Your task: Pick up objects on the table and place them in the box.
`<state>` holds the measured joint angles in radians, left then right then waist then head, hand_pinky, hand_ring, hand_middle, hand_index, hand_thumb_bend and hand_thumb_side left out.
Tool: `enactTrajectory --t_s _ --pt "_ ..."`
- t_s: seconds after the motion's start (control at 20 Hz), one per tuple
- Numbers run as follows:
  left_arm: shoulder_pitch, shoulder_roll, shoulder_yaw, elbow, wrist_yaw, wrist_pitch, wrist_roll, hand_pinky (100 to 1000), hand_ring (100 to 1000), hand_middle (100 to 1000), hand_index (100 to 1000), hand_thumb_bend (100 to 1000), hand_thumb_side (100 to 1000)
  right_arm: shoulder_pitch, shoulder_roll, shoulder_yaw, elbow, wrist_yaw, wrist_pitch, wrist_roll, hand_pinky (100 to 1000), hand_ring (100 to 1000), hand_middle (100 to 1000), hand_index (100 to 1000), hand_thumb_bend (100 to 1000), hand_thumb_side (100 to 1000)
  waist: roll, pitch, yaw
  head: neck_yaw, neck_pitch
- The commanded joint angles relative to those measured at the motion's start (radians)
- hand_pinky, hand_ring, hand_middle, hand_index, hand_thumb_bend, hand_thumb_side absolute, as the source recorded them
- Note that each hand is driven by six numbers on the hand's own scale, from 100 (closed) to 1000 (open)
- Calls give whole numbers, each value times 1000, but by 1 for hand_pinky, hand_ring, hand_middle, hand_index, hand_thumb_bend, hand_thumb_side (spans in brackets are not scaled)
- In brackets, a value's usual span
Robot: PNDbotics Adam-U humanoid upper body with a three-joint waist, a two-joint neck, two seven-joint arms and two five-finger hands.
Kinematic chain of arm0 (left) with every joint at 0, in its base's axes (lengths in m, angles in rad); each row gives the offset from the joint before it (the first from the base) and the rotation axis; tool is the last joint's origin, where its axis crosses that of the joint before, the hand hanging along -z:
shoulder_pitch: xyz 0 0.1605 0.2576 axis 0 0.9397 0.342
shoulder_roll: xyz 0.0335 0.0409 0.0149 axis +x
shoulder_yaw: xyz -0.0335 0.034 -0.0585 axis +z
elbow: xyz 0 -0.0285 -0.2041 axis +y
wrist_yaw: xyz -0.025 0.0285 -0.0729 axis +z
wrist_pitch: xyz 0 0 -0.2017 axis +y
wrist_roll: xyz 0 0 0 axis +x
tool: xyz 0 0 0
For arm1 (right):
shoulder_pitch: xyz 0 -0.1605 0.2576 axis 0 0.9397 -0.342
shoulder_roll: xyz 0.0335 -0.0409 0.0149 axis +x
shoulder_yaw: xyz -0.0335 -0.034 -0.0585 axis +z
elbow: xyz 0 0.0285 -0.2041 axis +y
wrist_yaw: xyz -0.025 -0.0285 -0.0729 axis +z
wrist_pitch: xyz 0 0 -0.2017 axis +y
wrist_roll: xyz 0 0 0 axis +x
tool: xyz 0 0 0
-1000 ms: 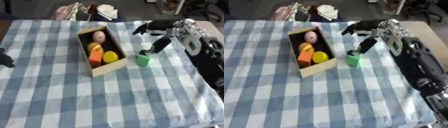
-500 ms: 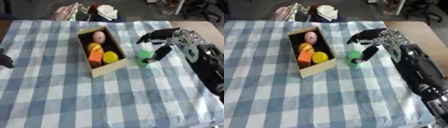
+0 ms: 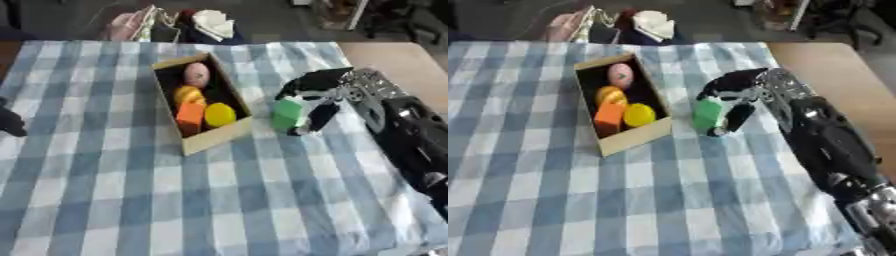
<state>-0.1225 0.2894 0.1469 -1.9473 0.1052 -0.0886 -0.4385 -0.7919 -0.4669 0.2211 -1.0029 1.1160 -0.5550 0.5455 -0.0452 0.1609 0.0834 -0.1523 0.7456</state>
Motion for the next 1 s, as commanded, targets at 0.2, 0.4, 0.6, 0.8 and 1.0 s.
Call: enactTrajectory --t_s 0.2,0.4,0.6,0.8,1.0 --pt "-6 12 11 -11 -2 -2 -1 777 592 603 796 100 607 -29 -7 -12 -1 22 -10 -80 710 675 659 809 316 408 -5 -23 3 -3 -13" --pt "-5 11 11 -11 -1 -2 -1 777 592 603 796 100 607 -39 -7 -13 -11 14 -17 -117 682 621 602 769 285 337 -5 -26 3 -1 -14" --pt "-4 12 12 -11 1 -2 -1 777 591 603 796 100 606 -72 -4 -12 -51 -26 -28 -122 683 617 600 766 263 291 -4 -28 2 1 -14" --pt "-4 11 10 -10 2 -2 -2 776 591 603 796 100 606 -148 12 1 -82 -90 -42 -101 692 621 602 765 264 245 -2 -30 1 3 -11" --pt "-3 11 9 -10 3 -3 -3 776 591 603 796 100 605 -234 59 11 -59 -128 -63 -93 695 619 603 765 244 212 1 -31 1 2 -10"
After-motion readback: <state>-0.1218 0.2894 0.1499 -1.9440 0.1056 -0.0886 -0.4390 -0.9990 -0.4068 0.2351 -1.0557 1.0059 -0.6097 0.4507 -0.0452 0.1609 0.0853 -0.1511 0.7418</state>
